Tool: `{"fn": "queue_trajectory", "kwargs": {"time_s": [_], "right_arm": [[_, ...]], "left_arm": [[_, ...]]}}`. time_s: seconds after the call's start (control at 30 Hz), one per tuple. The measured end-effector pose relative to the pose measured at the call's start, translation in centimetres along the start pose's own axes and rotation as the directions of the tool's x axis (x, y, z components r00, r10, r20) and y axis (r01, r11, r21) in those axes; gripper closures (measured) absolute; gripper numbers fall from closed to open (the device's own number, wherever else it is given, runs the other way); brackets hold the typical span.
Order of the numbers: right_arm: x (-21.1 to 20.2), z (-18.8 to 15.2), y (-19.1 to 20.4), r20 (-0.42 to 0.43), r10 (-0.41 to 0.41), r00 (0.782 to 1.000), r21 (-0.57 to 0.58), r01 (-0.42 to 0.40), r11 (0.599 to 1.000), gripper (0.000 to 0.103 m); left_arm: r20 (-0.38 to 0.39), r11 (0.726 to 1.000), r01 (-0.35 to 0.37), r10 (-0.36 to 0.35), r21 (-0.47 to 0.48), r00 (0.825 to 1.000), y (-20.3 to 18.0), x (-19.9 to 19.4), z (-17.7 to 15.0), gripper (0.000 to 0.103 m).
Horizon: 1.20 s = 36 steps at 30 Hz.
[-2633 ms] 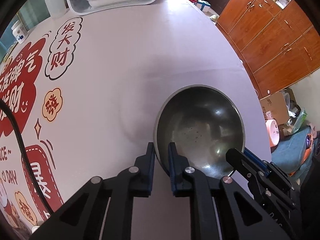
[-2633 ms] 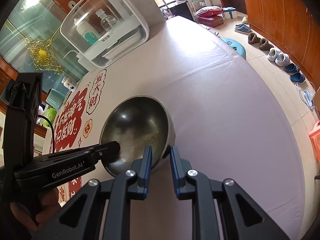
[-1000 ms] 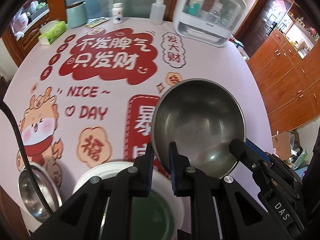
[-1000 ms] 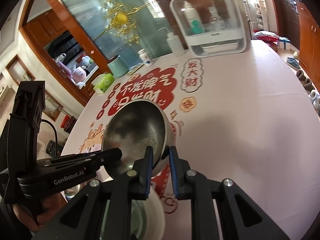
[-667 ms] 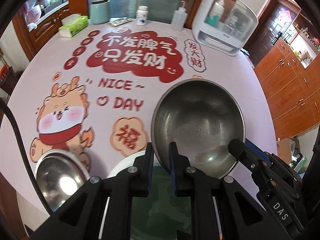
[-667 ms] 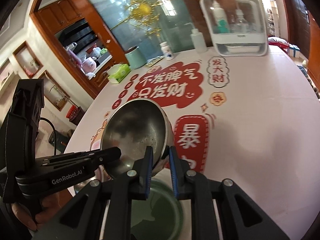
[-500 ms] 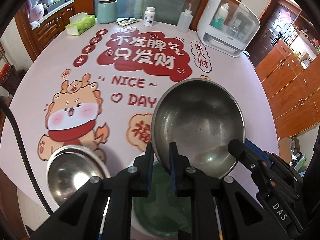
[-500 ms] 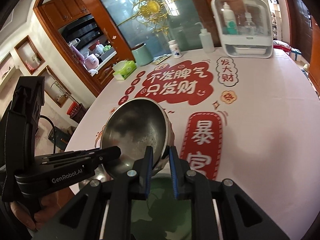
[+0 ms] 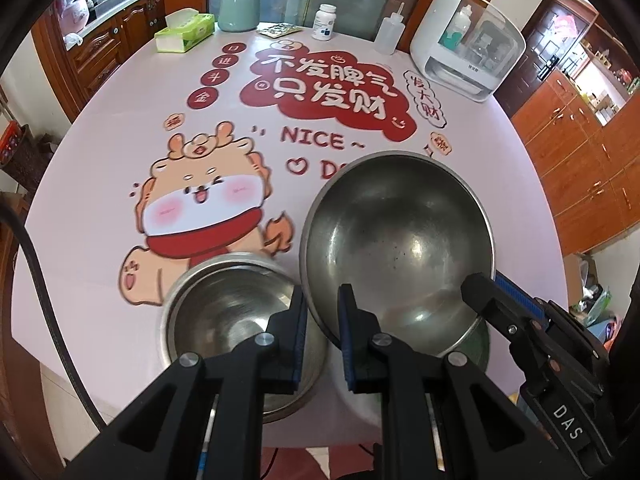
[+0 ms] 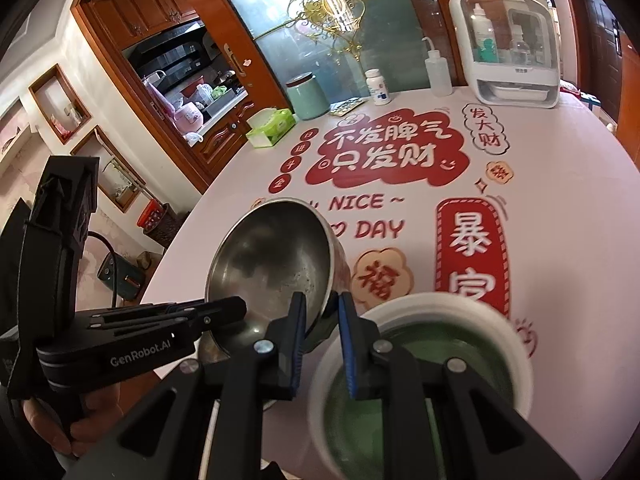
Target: Organize plates and bowls
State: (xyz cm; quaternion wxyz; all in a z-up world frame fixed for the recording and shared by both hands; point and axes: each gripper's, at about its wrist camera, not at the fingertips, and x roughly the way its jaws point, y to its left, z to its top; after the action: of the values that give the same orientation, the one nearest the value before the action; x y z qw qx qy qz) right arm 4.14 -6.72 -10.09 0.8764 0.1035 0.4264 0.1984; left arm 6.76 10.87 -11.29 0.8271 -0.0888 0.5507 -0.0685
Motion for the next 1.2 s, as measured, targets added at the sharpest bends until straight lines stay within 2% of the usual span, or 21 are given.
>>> {"fn": "queue_trajectory", "kwargs": {"time_s": [0.47, 0.83, 1.2], "right_arm": [[2.6, -4.2, 5.1, -0.060, -0.001, 0.998, 0.048, 0.004, 0.999, 0.087], [5.1, -6.4, 5.5, -0.155, 0.002, 0.988, 0.109, 0.015, 0.994, 0.087], [6.4, -6.6, 5.5, -0.199, 0.007, 0.980, 0.123, 0.018, 0.992, 0.084]], "left_arm": [[-0.058, 0.999, -0.029, 0.030, 0.034, 0.998, 5.6, -0.3, -3.6, 0.090], [-0.133, 0.999, -0.045, 0.048, 0.025, 0.990, 7.6, 1.8, -5.1, 0.090], [-0.145, 0.999, -0.051, 0.053, 0.019, 0.988, 8.2, 2.3, -5.1, 0.090]]}}
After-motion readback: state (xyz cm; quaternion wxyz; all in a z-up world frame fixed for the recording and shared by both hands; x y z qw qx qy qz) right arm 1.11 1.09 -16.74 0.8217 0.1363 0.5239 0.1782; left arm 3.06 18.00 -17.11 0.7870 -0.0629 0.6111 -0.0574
